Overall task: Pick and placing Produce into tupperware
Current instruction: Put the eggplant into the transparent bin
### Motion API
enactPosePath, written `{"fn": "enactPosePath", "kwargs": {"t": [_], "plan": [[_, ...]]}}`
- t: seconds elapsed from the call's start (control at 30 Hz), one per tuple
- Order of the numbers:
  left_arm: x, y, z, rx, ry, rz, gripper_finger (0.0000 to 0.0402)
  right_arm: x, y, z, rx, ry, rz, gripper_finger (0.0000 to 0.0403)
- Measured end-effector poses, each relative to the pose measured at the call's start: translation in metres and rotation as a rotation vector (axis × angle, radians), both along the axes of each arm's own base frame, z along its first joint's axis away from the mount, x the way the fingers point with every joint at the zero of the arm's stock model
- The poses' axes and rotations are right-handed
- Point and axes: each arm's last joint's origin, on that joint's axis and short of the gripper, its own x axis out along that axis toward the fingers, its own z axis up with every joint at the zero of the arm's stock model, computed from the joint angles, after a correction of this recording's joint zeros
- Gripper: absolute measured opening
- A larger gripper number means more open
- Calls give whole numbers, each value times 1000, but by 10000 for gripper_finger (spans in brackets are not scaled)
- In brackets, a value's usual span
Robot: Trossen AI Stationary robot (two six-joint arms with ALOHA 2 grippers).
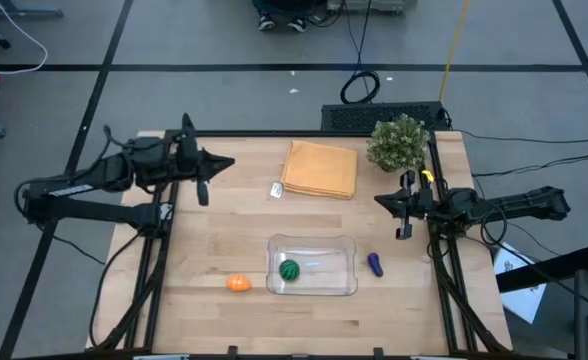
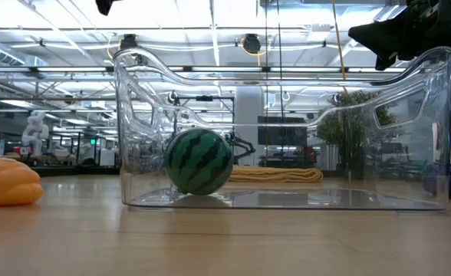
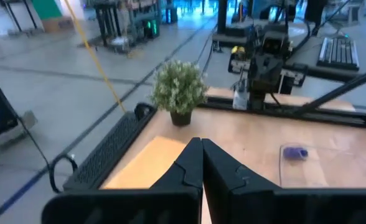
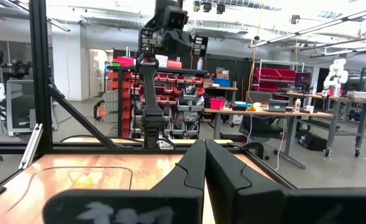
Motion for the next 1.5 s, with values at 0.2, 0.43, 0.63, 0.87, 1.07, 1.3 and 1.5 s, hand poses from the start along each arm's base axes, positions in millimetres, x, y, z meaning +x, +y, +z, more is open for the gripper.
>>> {"fn": "enactPosePath", "kwargs": {"t": [0.2, 0.43, 0.63, 0.87, 1.07, 1.3, 1.5], "plan": [[10, 0, -25, 51, -56, -38, 0, 0, 0, 0, 0, 1, 0, 0], [5, -4, -47, 10, -101, -156, 0, 0, 0, -1, -5, 7, -1, 0], [-7, -10, -64, -24, -121, -185, 0, 0, 0, -1, -9, 11, -2, 0], [-17, -15, -92, -16, -172, -261, 0, 0, 0, -1, -9, 11, -2, 0], [-22, -16, -114, -1, -181, -282, 0, 0, 0, -2, -23, 20, -4, 0], [-20, -20, -143, 19, -130, -307, 0, 0, 0, -2, -25, 24, -4, 0], [-21, -21, -167, 27, -147, -295, 0, 1, 0, -3, -29, 35, -4, 0]]}}
